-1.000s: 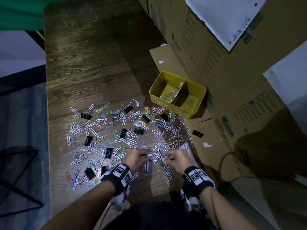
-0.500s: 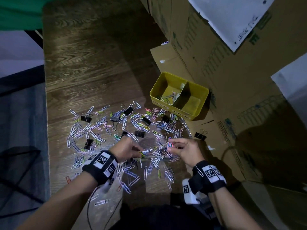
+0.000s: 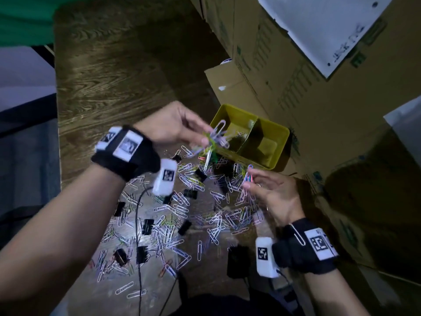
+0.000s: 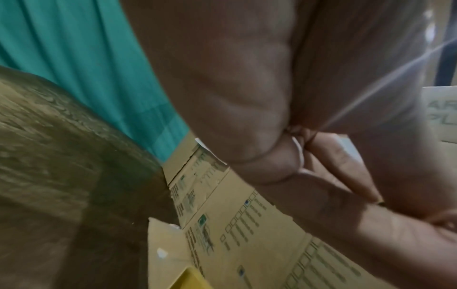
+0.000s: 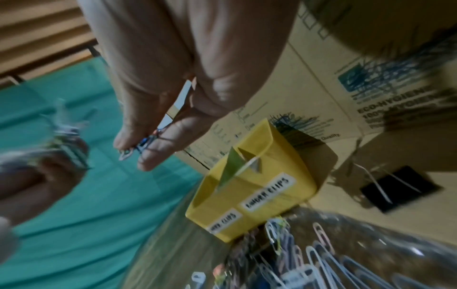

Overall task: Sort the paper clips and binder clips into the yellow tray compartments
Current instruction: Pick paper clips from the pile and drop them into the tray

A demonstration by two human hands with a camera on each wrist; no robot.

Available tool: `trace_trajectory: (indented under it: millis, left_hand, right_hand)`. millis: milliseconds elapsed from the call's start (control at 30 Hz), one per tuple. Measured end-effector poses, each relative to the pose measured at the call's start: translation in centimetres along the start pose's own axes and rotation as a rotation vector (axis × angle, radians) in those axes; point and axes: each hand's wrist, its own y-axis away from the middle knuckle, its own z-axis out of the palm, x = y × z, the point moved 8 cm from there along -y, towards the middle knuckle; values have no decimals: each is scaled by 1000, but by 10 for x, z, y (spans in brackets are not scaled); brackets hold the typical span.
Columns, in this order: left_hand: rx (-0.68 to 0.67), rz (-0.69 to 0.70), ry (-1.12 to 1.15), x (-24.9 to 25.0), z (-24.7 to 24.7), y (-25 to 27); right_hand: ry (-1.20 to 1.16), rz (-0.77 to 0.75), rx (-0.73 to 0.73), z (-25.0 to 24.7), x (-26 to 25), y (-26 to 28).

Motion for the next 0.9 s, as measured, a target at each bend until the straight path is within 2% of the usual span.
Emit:
trace_trajectory:
  millis: [133,267,367,433,500,600,633,700,767,800,833,900]
  left_hand:
    - [93,-43,-151,4,-14,-66]
    - [209,-228,-284,-46,-8,-118]
    - [363,-360,-452,-83,-11,-132]
    - [356,-401,-550,-94,-7,-135]
    - [282,-370,-598,-93,4,-134]
    - [250,-212,-602,-75,10,-118]
    - [294,-145,-582,-68,8,-108]
    - [479,-12,-504,-60,3,-79]
    - [640,31,-366,-70,10,-50]
    - [648,23,-325,-81,20,-42]
    - [602,-3,-309,-94,34,-38]
    - [418,-95,-387,-122,65,-40]
  right_hand:
    - [-31,-86,62,-14,-40,-16]
    - [-26,-200,44,-16,-88,-44]
    - [8,-214,37,-11,-105,-73]
    - [71,-204,20,-3,-105,-95]
    - [191,-176,-19,8,-98,-115]
    - [410,-112,-93,28,-78,-141]
    - [498,-119,-116,34,-72,-148]
    - [706,-172,-148,47,-64,-156]
    - [852,-196,-164,56,-55,-161]
    - [905,-196,-180,60,-51,-162]
    - [957,-201,-203,64,-47,-161]
    - [1009,-226,-248,69,-43,-157]
